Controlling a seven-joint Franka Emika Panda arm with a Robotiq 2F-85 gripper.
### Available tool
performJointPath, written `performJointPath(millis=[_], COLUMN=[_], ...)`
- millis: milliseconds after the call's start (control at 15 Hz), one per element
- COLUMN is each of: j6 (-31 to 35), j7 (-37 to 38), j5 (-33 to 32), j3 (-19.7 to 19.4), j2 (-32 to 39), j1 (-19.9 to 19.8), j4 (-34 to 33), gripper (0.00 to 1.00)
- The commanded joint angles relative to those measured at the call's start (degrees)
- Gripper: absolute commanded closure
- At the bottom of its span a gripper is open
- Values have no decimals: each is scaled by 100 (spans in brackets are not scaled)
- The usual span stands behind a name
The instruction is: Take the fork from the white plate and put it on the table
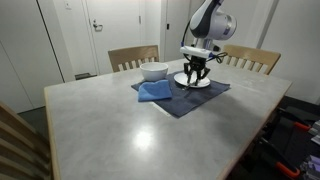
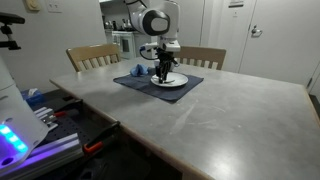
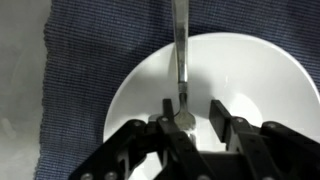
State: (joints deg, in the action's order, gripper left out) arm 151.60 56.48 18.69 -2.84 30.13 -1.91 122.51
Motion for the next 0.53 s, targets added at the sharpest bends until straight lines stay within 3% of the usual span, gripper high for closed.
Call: performJointPath(millis=[0,133,200,467], j6=[-69,-114,-122,-228], j7=[-179,-168,-162,-1], j5=[138,135,135,22], j3=[9,1,-1,-102], j2=[198,195,206,150], j1=[-19,-17,-15,90], j4=[-166,-185,-205,-219], gripper=[86,98,94,100])
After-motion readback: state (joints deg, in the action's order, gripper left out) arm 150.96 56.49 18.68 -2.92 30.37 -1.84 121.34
